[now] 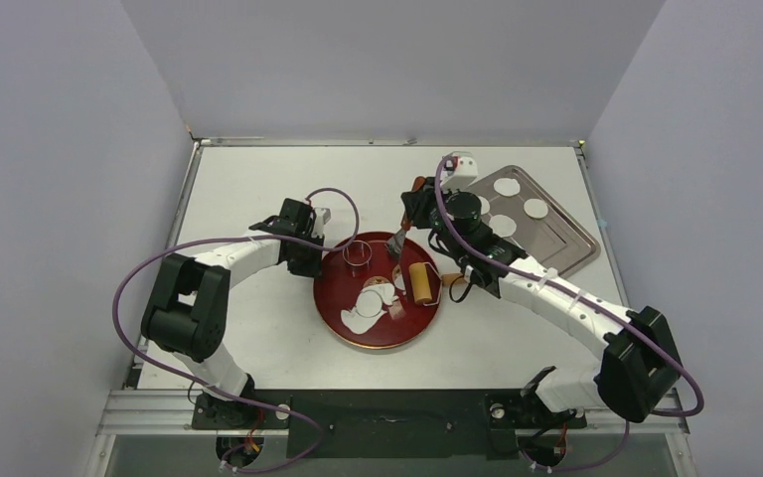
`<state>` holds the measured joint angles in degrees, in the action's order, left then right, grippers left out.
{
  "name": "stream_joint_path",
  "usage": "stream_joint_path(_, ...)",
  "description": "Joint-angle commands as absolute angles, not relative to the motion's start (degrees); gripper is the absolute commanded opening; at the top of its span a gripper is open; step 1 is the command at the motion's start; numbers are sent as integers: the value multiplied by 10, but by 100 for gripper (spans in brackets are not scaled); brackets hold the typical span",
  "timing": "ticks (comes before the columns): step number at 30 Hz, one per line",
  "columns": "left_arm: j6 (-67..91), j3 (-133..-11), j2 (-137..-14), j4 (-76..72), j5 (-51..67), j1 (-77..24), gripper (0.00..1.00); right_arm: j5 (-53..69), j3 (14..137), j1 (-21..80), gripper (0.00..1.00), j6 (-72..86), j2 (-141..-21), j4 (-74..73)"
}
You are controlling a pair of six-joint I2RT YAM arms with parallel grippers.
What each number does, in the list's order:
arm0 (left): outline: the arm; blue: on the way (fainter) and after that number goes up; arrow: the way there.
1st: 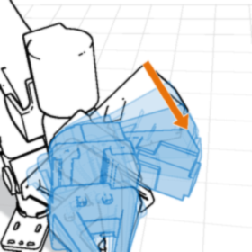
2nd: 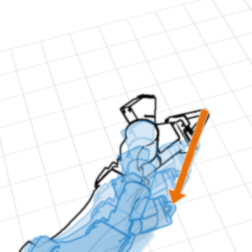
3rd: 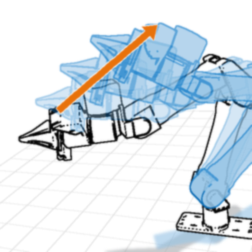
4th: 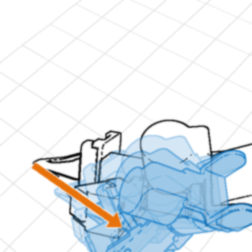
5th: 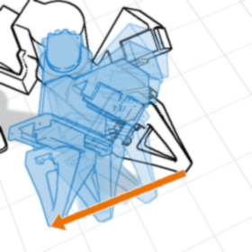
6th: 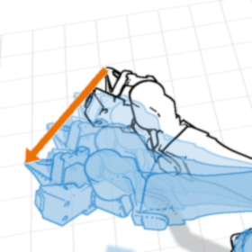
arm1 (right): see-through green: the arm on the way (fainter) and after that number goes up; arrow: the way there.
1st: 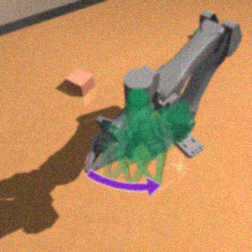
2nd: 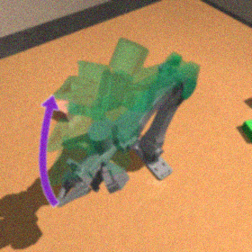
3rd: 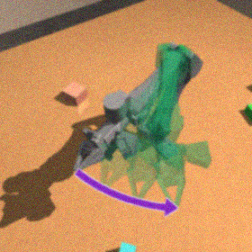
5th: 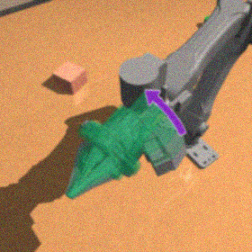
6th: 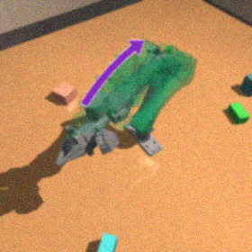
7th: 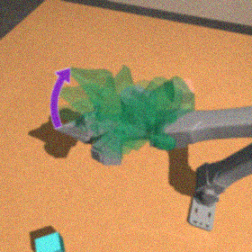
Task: Roll out the dumpling wrappers from the dough
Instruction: Remove the dumpling wrapper from the work surface.
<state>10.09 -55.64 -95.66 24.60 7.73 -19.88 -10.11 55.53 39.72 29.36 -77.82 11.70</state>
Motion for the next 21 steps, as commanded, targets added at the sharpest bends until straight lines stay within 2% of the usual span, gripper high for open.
stream_joint_path(1,83,-559,-936,238,71,-198,0,-80,569,394,0,310,-720,140)
stream_joint_path(10,84,-557,-938,234,71,-198,0,-62,530,423,0,336,-675,116)
stream_joint_path(21,84,-556,-935,236,72,-198,0,-64,502,430,0,347,-693,121)
